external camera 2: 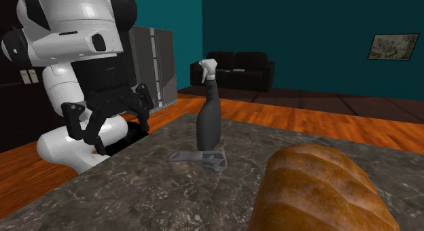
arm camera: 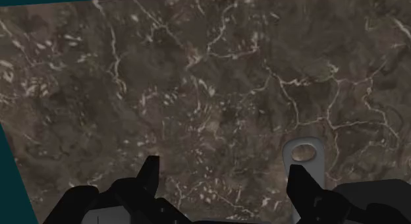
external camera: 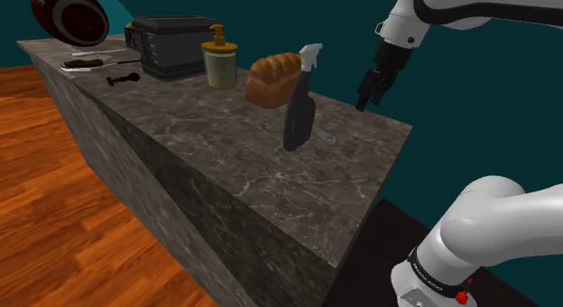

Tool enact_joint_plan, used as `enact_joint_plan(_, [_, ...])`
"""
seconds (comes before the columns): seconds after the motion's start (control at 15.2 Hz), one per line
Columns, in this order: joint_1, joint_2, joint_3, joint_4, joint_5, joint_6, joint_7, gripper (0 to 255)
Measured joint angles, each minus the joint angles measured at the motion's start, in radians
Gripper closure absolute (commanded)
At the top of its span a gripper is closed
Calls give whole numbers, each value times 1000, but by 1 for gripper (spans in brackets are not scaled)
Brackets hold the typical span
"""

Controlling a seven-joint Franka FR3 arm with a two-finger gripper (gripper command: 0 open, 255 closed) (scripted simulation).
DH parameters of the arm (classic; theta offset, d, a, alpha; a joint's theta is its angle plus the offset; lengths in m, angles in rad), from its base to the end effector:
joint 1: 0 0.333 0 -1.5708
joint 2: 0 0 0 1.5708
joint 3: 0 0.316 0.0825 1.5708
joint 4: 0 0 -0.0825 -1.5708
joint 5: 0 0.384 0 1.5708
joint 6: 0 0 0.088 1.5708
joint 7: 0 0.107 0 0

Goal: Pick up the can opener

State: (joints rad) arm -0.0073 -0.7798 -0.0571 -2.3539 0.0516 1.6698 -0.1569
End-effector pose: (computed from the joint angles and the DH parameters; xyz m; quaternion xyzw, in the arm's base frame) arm 0.3181 -0.0209 0.5987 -0.9965 -0.0521 -0.0518 0.0407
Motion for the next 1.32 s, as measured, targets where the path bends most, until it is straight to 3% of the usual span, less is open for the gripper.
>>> enact_joint_plan(0.53, [50, 176, 98, 85, 24, 69, 59, 0])
enact_joint_plan(0.99, [91, 392, 196, 255, 17, 169, 137, 0])
enact_joint_plan(1.32, [103, 420, 208, 190, 17, 334, 143, 0])
